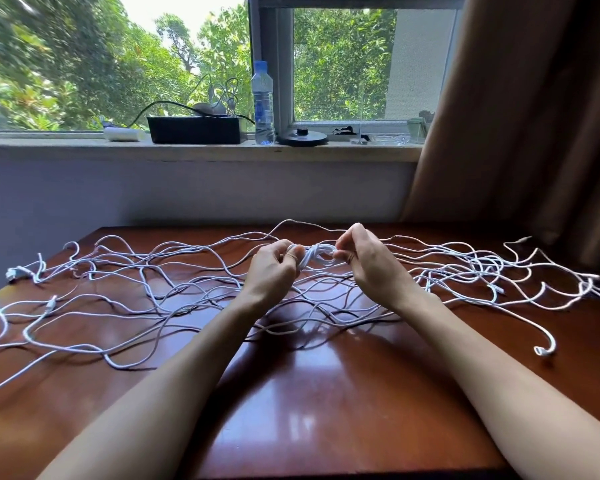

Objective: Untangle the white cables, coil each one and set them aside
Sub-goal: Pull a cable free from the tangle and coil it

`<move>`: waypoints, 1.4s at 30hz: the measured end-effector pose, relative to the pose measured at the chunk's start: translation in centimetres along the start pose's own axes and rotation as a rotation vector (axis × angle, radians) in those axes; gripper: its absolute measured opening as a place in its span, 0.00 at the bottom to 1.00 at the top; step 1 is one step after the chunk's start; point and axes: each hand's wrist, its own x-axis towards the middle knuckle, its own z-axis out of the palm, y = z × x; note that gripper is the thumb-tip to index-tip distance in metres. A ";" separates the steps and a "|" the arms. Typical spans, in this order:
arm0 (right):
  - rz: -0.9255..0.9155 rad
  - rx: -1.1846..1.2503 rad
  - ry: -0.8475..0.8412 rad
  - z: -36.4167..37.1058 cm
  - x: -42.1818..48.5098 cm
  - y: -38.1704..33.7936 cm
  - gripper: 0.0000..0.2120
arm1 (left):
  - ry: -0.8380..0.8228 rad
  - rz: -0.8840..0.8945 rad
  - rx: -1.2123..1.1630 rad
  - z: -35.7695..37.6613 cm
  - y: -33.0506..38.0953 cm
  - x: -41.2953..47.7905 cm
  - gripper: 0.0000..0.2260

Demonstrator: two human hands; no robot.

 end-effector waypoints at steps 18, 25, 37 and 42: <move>-0.232 -0.381 -0.094 1.1 -0.3 0.4 0.15 | -0.015 0.048 0.101 -1.1 0.0 0.2 0.12; -0.249 -0.148 -0.145 0.7 -0.1 0.6 0.16 | -0.035 0.055 0.116 -2.0 -0.3 0.4 0.13; 0.156 0.314 -0.045 1.2 -0.6 0.9 0.08 | -0.125 0.029 -0.029 -1.4 -0.2 0.3 0.13; 0.109 0.222 -0.091 1.2 -0.5 1.3 0.12 | -0.134 0.025 -0.049 -0.9 -0.4 0.1 0.12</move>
